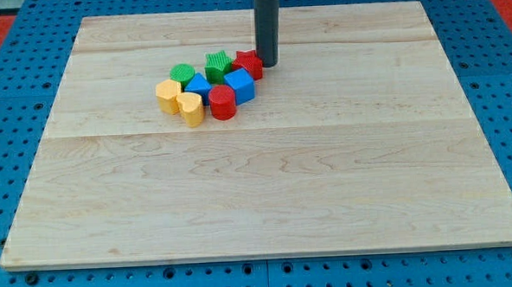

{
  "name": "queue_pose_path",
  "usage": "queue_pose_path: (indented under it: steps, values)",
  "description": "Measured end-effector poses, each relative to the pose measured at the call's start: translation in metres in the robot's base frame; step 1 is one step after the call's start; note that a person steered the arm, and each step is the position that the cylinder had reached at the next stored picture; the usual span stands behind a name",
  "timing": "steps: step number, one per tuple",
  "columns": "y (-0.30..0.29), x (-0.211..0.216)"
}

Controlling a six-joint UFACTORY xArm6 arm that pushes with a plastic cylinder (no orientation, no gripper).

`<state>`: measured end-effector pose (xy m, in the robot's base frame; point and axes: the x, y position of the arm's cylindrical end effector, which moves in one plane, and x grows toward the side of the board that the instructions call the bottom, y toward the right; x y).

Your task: Slightly push the red star towards bottom

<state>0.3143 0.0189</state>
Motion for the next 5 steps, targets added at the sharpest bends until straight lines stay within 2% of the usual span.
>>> queue_pose_path:
  steps: [5]
  values:
    - [-0.0022, -0.0005]
